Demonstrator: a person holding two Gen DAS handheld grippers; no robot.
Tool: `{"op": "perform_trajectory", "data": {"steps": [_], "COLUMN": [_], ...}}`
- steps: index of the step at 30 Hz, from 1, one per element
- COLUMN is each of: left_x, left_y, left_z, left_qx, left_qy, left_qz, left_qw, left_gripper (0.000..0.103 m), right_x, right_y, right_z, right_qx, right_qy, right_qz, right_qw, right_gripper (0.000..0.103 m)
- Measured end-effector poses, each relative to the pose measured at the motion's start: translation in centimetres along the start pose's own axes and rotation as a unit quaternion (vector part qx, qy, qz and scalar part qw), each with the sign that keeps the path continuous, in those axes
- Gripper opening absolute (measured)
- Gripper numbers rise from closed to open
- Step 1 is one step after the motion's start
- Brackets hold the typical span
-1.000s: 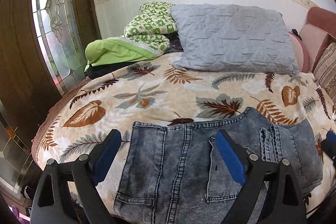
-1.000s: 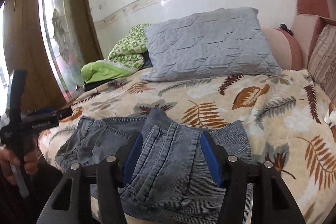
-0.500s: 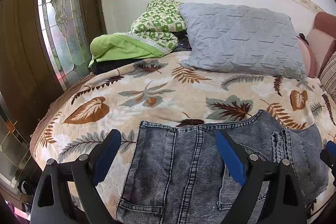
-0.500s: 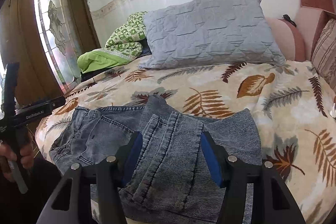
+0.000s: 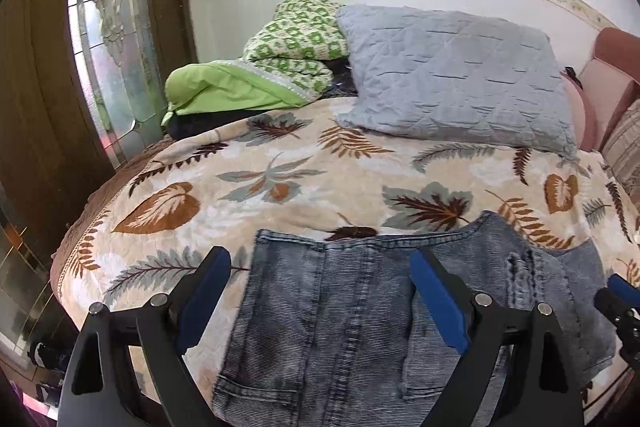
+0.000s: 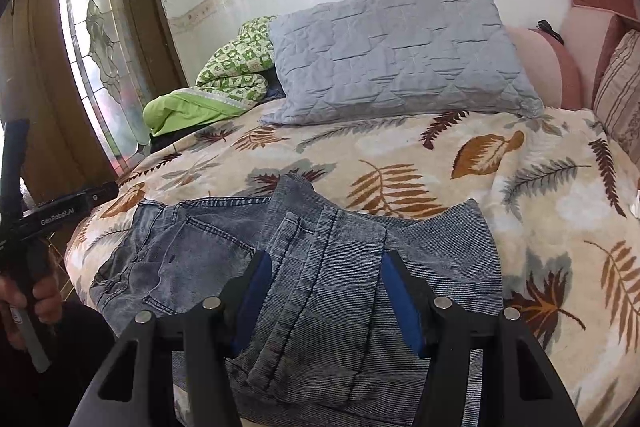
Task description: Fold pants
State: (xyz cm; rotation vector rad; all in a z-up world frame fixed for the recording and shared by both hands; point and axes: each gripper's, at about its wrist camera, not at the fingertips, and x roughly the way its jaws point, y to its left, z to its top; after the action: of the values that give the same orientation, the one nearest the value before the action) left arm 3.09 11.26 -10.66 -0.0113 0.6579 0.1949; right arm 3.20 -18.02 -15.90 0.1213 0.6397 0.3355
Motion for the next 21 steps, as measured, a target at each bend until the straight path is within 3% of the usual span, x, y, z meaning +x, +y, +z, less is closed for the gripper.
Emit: {"op": "perform_trajectory", "data": {"steps": [21], "left_x": [-6.1], "left_y": [-9.8], "left_z": [3.3], "left_qx": [0.096], "left_qy": [-0.059], "left_qz": [-0.036], "left_qw": [0.9929], "left_gripper": [0.092], "right_x": [-2.9], "right_y": [-3.2], "right_z": [1.6], "right_qx": [0.067], "right_qy": [-0.046], "right_qz": [0.015], "right_qw": [0.997], "right_gripper": [0.061]}}
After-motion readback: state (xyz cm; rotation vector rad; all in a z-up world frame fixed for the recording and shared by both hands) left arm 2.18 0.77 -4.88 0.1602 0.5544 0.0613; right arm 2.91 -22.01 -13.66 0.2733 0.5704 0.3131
